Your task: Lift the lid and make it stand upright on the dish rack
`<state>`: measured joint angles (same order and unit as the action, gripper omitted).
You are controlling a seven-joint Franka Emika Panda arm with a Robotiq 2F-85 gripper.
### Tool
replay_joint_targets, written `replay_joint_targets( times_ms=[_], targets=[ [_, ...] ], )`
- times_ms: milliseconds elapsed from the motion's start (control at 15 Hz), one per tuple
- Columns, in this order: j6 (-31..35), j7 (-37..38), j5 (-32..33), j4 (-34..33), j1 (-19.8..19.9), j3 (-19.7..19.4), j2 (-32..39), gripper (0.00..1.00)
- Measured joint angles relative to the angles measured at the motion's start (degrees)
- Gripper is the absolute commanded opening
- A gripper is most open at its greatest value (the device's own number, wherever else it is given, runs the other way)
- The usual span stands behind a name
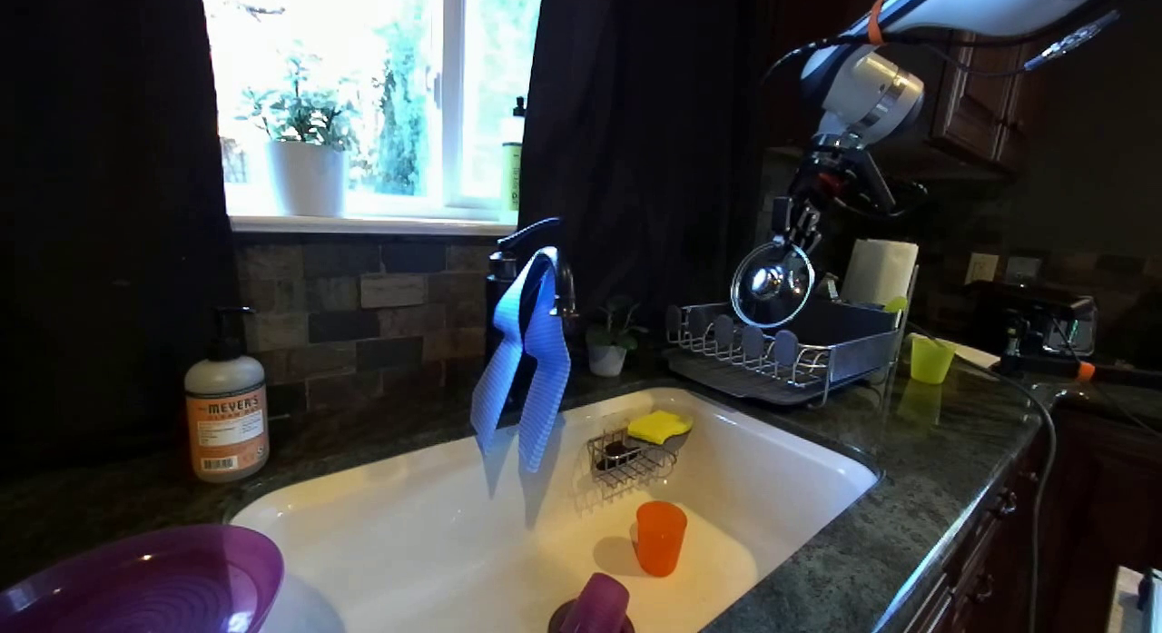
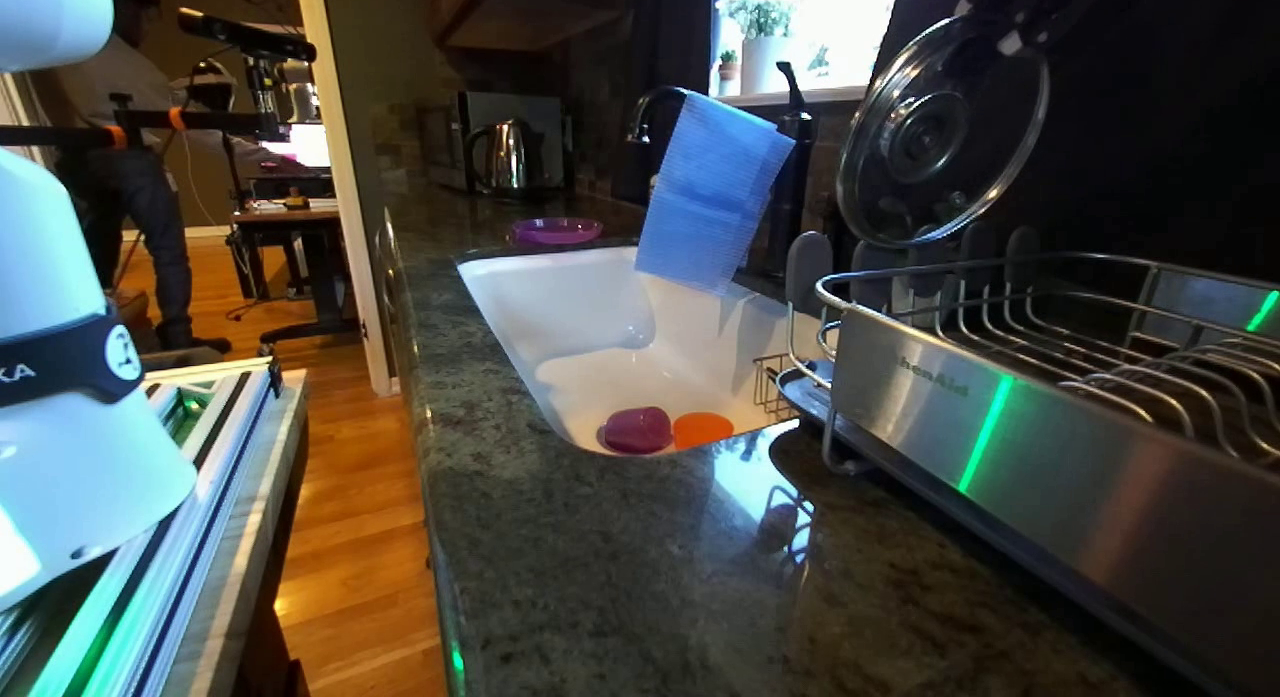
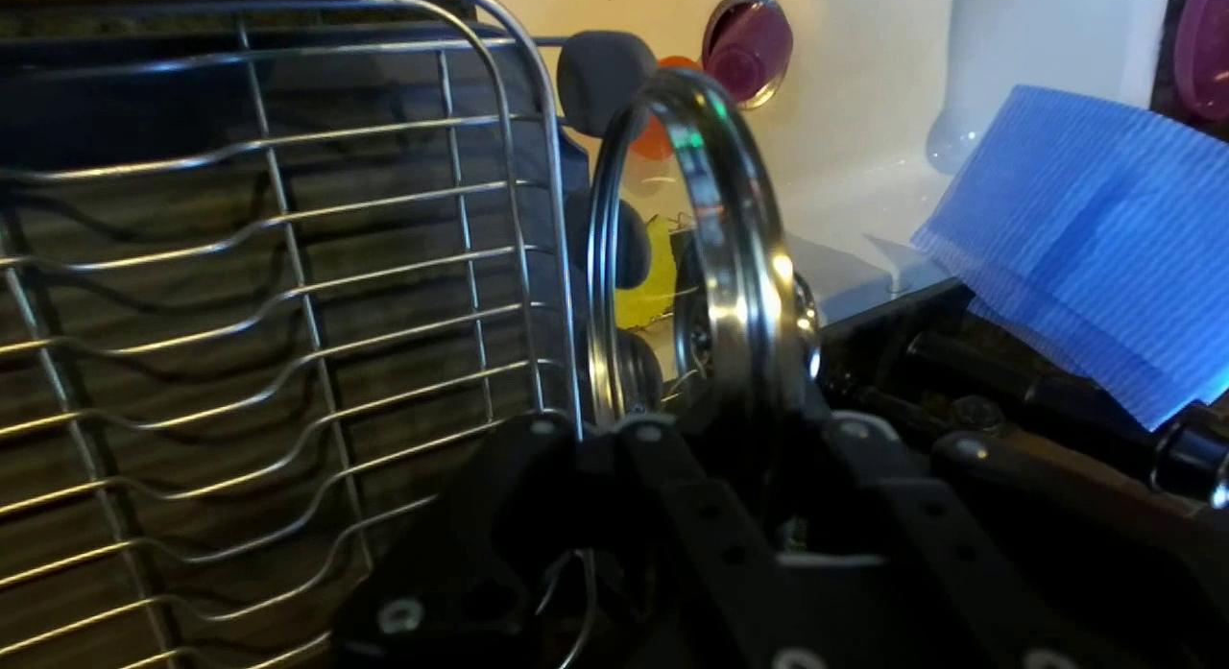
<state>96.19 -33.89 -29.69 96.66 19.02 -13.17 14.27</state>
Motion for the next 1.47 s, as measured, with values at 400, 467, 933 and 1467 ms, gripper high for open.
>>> replay_joint_targets(
  times_ms=[400, 467, 933, 1467],
  targets=[
    [0.0, 0.0, 2.3, -0.7, 0.0, 1.4, 1.5, 0.03],
    [0.0, 0.0, 2.7, -0.7, 0.0, 1.5, 1.7, 0.03],
    [0.0, 0.1, 4.6, -1.6, -0.1, 2.7, 2.8, 0.03],
    [0.1, 5.5, 7.8, -5.2, -1.2, 4.2, 5.0, 0.03]
  ],
)
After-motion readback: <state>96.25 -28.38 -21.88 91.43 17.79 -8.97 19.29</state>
